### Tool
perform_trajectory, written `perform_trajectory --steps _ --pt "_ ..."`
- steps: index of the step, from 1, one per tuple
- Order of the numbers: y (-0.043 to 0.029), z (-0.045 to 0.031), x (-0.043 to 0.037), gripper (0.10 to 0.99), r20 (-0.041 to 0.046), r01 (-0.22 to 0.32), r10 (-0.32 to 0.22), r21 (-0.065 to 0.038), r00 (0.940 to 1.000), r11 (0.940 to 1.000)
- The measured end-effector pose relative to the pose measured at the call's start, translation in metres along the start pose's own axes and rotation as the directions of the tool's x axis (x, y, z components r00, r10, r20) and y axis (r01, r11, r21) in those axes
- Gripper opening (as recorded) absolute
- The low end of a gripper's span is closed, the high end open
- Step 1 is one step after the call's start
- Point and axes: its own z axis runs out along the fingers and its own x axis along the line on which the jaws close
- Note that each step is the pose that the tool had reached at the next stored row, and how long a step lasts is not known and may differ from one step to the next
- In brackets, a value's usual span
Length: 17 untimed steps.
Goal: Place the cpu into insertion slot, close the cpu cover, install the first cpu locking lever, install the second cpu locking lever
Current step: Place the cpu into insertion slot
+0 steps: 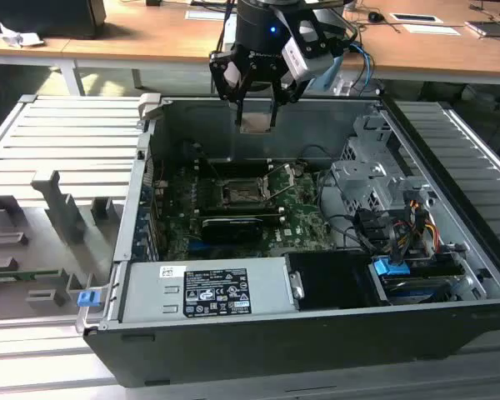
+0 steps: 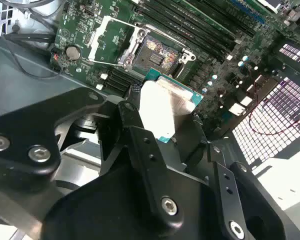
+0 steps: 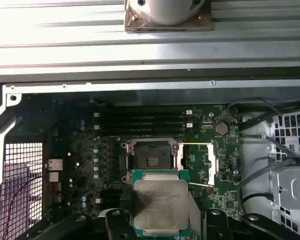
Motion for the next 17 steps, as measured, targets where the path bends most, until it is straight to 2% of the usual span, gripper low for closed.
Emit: perform_trajectory --steps 17 --pt "-0.0002 0.0018 0.0002 0.525 0.0033 -0.037 0.037 0.0 0.9993 0.9993"
